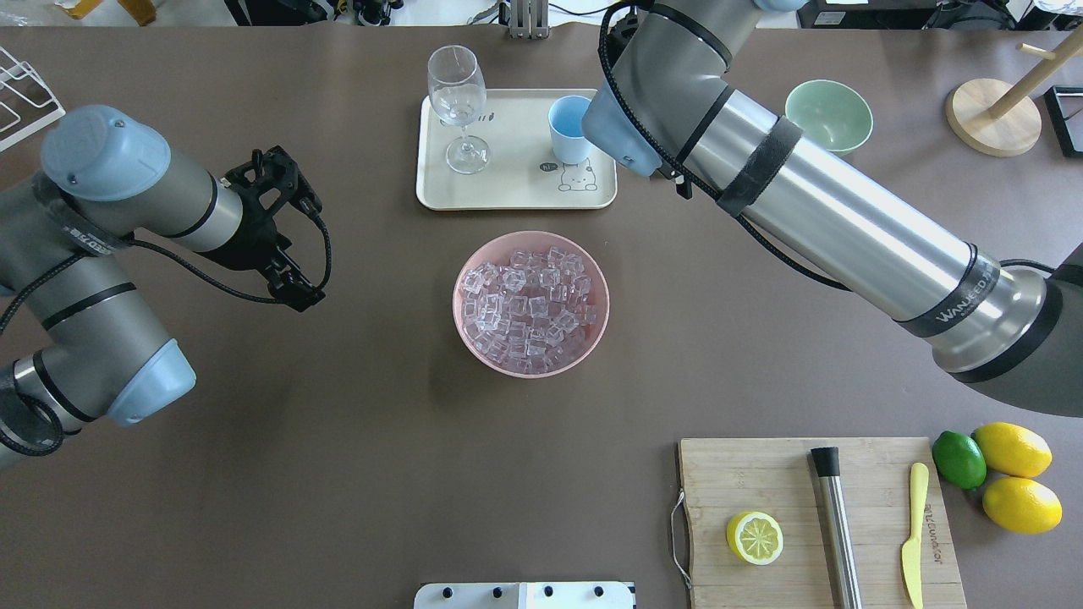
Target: Put ice in cup with scoop
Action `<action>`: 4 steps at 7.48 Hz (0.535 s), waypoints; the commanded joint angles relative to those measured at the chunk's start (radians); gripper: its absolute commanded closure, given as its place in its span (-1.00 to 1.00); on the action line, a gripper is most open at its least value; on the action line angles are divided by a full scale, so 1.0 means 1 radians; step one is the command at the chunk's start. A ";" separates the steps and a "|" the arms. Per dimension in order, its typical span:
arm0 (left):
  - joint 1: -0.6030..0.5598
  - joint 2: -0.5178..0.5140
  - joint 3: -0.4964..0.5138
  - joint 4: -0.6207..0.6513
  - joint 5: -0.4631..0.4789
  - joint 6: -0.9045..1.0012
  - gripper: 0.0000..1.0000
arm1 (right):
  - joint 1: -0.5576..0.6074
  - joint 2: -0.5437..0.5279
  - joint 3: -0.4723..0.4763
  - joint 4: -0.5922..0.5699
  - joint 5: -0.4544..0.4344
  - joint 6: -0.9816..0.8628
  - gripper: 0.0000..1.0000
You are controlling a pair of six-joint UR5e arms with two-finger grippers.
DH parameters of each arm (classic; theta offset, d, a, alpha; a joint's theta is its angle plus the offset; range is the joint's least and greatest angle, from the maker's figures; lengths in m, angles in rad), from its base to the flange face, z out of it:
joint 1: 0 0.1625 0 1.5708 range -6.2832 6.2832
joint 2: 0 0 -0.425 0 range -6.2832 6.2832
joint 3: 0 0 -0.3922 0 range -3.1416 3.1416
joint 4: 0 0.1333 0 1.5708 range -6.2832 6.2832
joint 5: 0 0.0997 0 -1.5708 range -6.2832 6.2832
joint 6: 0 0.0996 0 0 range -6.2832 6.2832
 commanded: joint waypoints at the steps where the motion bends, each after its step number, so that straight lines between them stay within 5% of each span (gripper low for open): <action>1: -0.112 0.036 0.011 0.072 -0.012 0.001 -0.97 | -0.004 0.068 -0.114 -0.010 -0.013 -0.032 1.00; 4: -0.342 0.223 0.013 0.055 -0.079 -0.001 -0.97 | -0.004 0.149 -0.237 -0.010 -0.028 -0.056 1.00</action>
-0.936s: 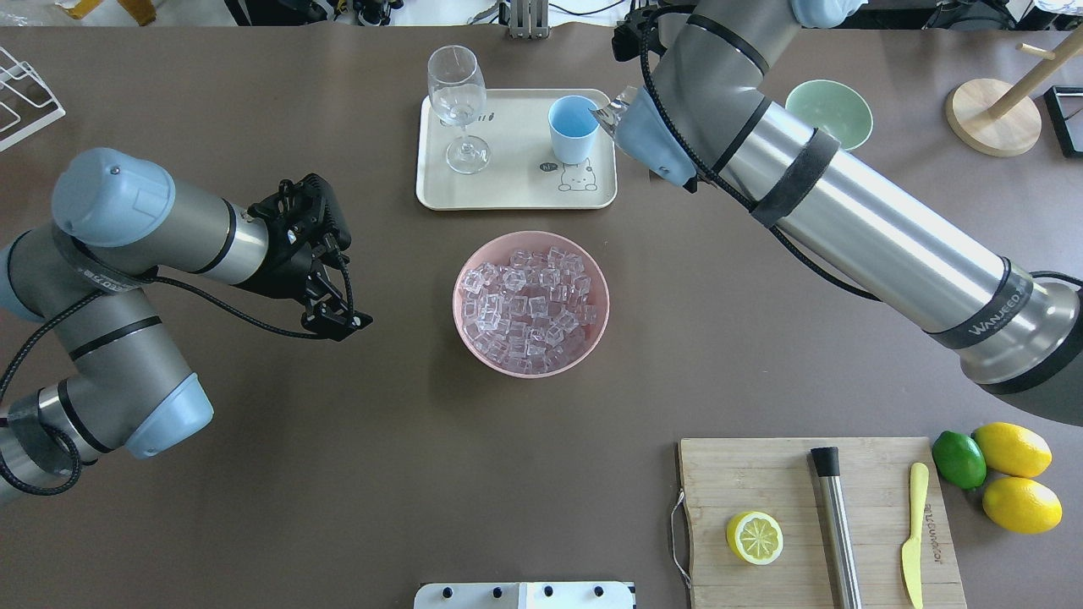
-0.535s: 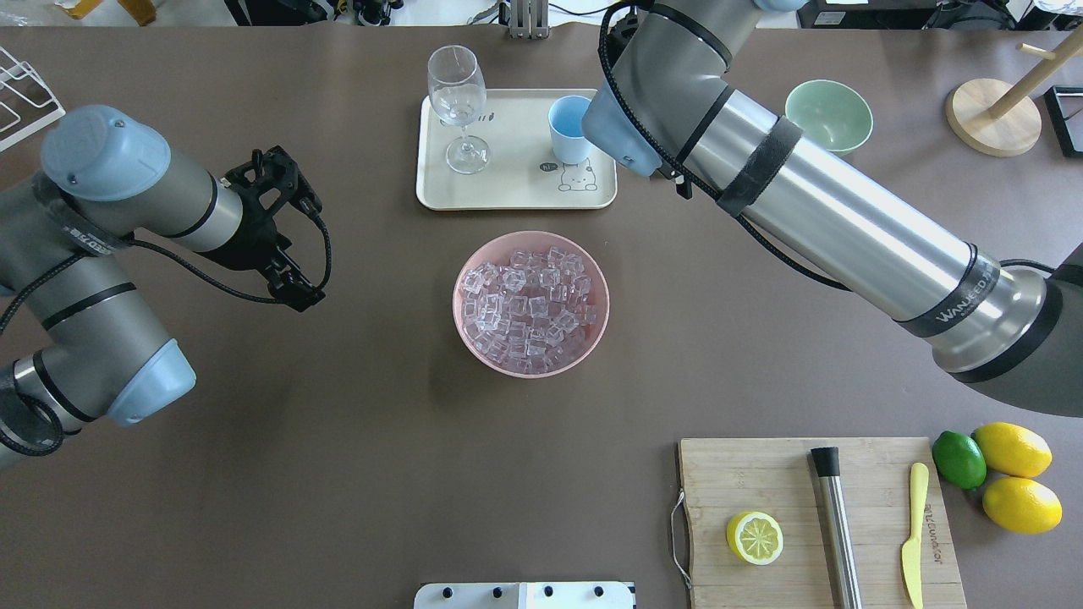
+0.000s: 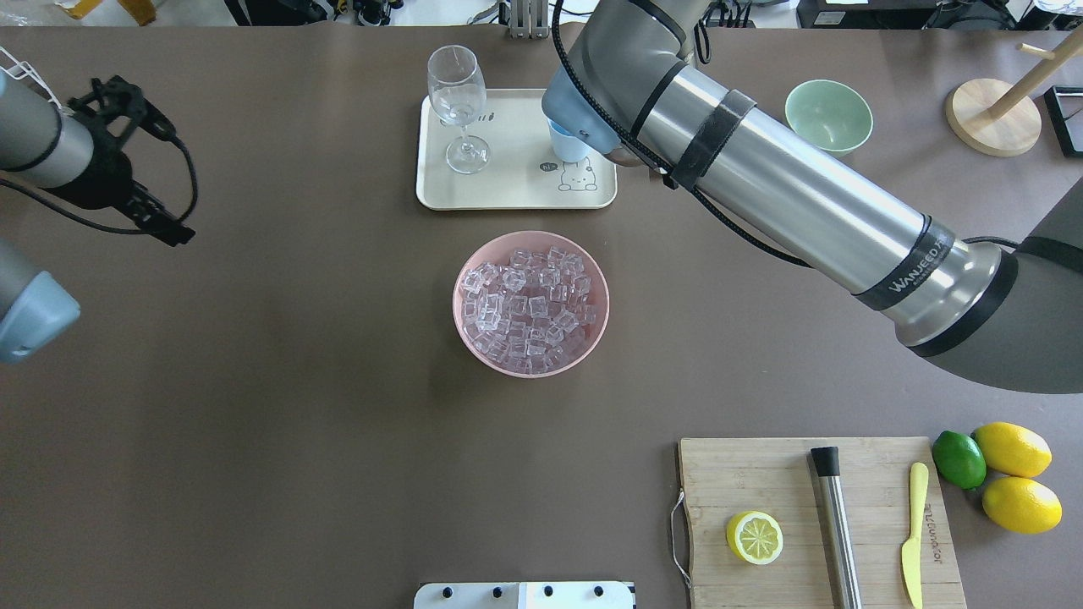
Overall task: Put ice in cup with scoop
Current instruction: 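Tilt the scoop over the blue-rimmed cup to pour the ice, right gripper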
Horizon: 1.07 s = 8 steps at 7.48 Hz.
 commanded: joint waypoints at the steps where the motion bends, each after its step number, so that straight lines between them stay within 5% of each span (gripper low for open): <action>1: -0.217 0.180 0.002 0.000 -0.070 0.001 -0.97 | 0.000 0.090 -0.129 0.000 -0.022 -0.040 1.00; 2: -0.288 0.256 0.007 0.000 -0.076 0.001 -0.97 | 0.000 0.098 -0.136 0.000 -0.025 -0.041 1.00; 4: -0.452 0.292 0.108 0.014 -0.250 0.001 -0.97 | 0.000 0.086 -0.109 0.000 -0.027 -0.041 1.00; 7: -0.511 0.279 0.145 0.140 -0.307 -0.001 -0.97 | 0.076 -0.036 0.090 -0.020 -0.026 -0.031 1.00; 8: -0.538 0.286 0.150 0.142 -0.310 -0.002 -0.97 | 0.101 -0.102 0.231 -0.067 -0.025 -0.020 1.00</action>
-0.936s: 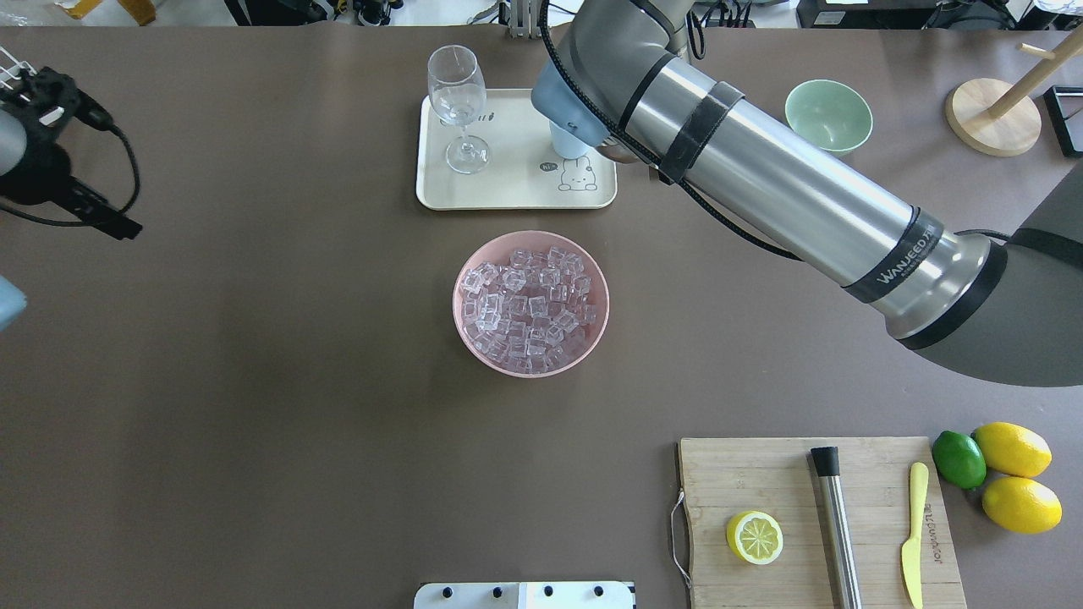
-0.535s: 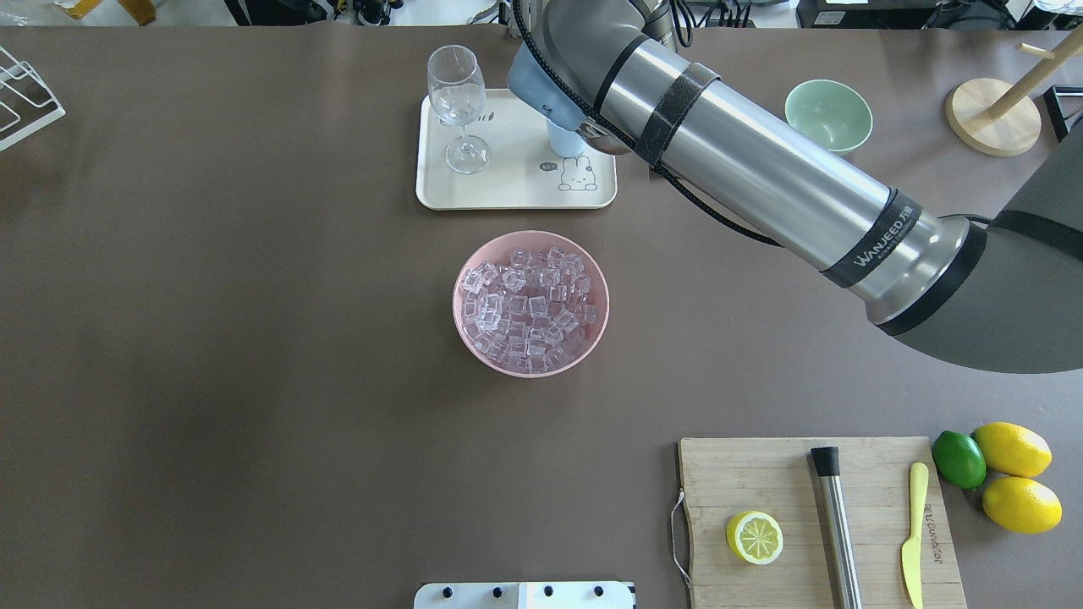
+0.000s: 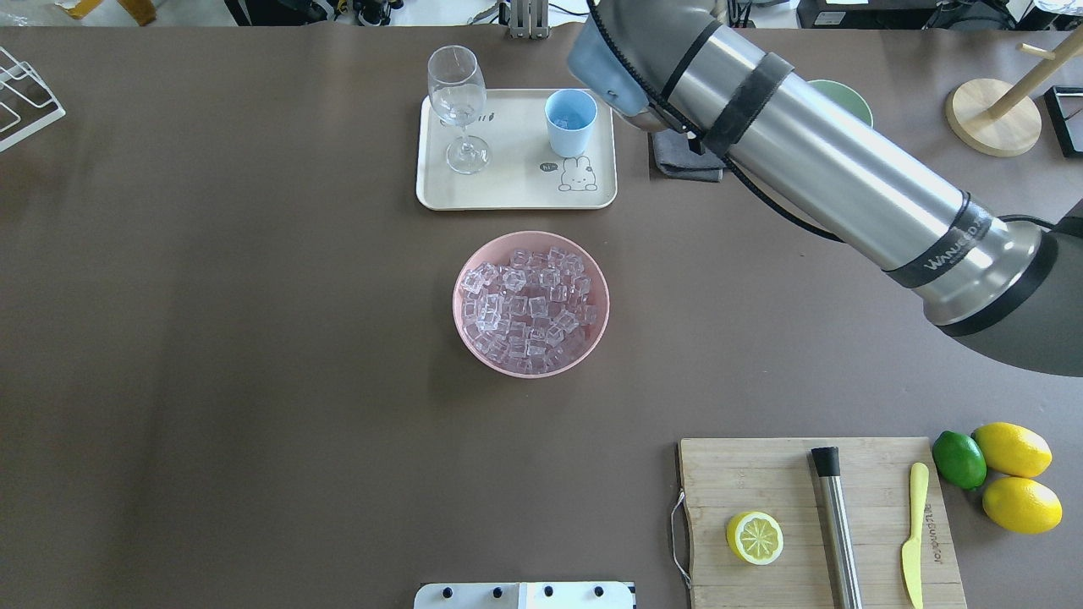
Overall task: Put ice in cup with scoop
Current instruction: 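Tilt the scoop over the blue-rimmed cup to pour the ice, right gripper, then carry the empty scoop back toward its spot beside the green bowl, right gripper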
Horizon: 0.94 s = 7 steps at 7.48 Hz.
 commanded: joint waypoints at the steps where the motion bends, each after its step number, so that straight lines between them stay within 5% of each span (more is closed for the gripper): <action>1: -0.054 0.010 0.011 0.030 -0.012 -0.004 -0.97 | 0.074 -0.219 0.368 -0.070 0.000 0.081 1.00; 3: -0.057 0.013 0.020 0.029 -0.010 -0.008 -0.97 | 0.081 -0.483 0.674 -0.066 -0.002 0.197 1.00; 5: -0.071 0.022 0.020 0.026 -0.013 -0.007 -0.97 | 0.135 -0.637 0.791 -0.058 0.006 0.277 1.00; 7: -0.071 0.024 0.014 0.027 -0.015 -0.007 -0.97 | 0.135 -0.850 0.830 0.163 0.042 0.399 1.00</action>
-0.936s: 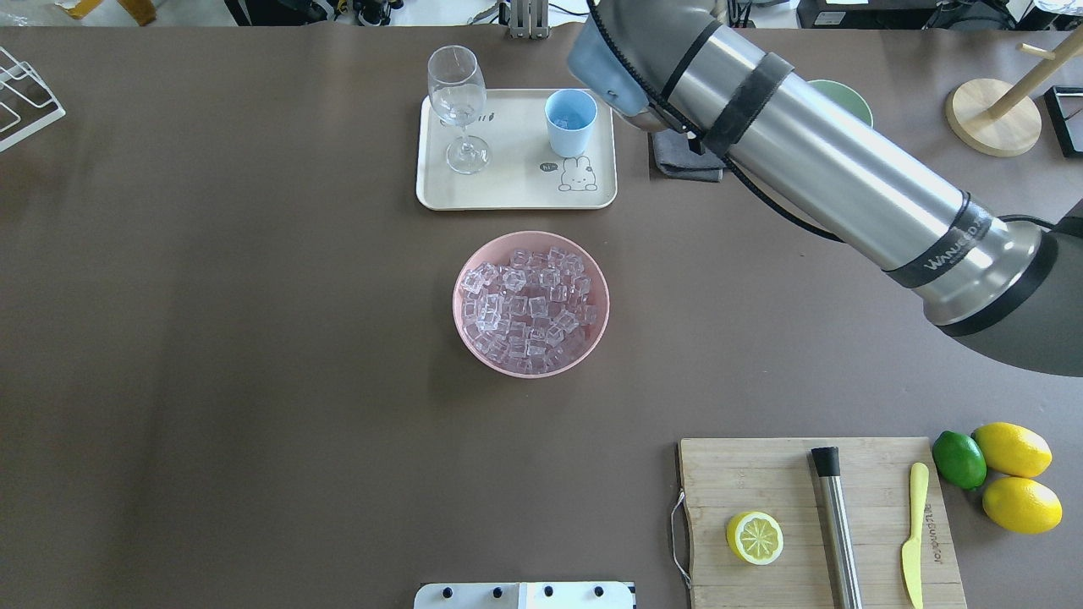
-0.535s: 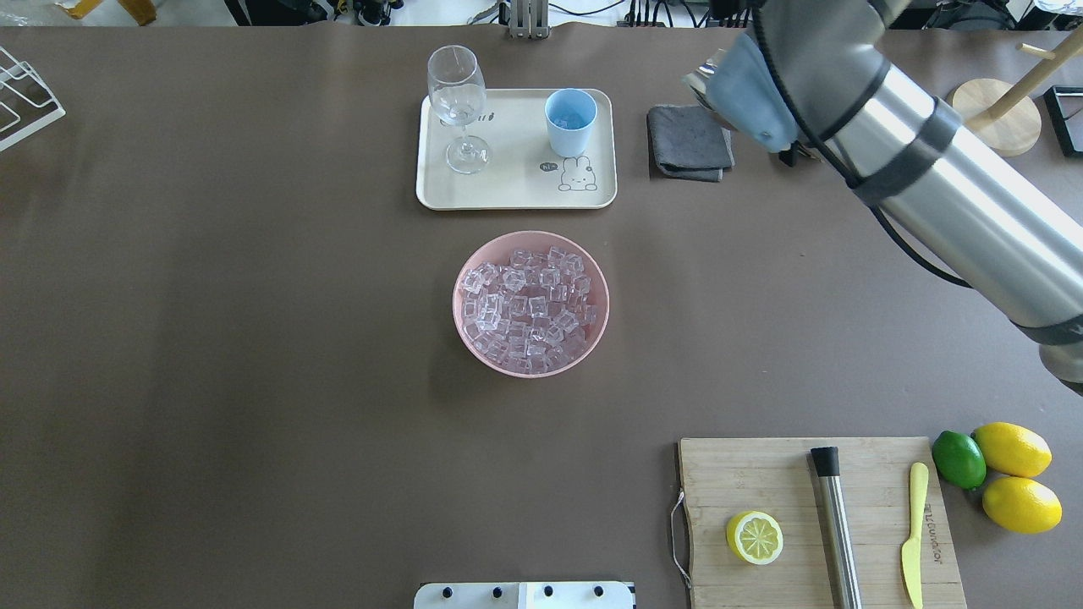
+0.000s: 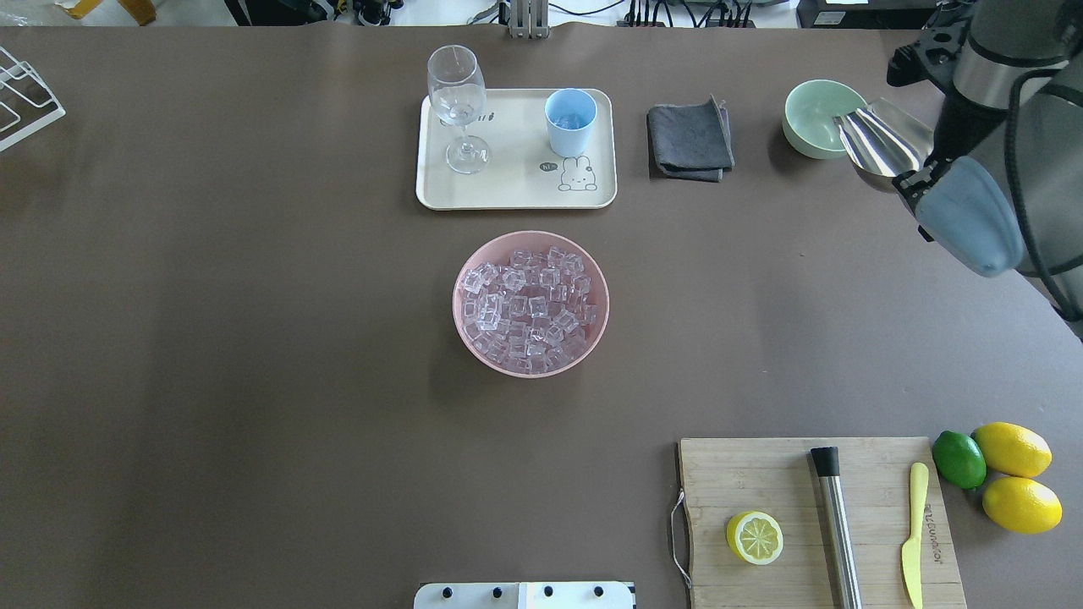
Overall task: Put ice in cup with scoop
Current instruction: 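Carry the empty scoop back toward its spot beside the green bowl, right gripper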
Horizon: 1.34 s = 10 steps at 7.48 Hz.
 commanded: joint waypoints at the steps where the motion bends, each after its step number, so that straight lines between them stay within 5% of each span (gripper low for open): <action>1: -0.002 0.004 0.003 0.001 0.001 0.002 -0.97 | 0.006 -0.282 0.020 0.349 0.073 0.188 1.00; 5: -0.004 0.004 0.026 -0.007 0.002 -0.001 -0.97 | -0.021 -0.387 -0.170 0.759 0.184 0.413 1.00; 10: -0.003 0.002 0.028 -0.008 0.002 -0.001 -0.97 | -0.123 -0.387 -0.246 0.815 0.182 0.442 1.00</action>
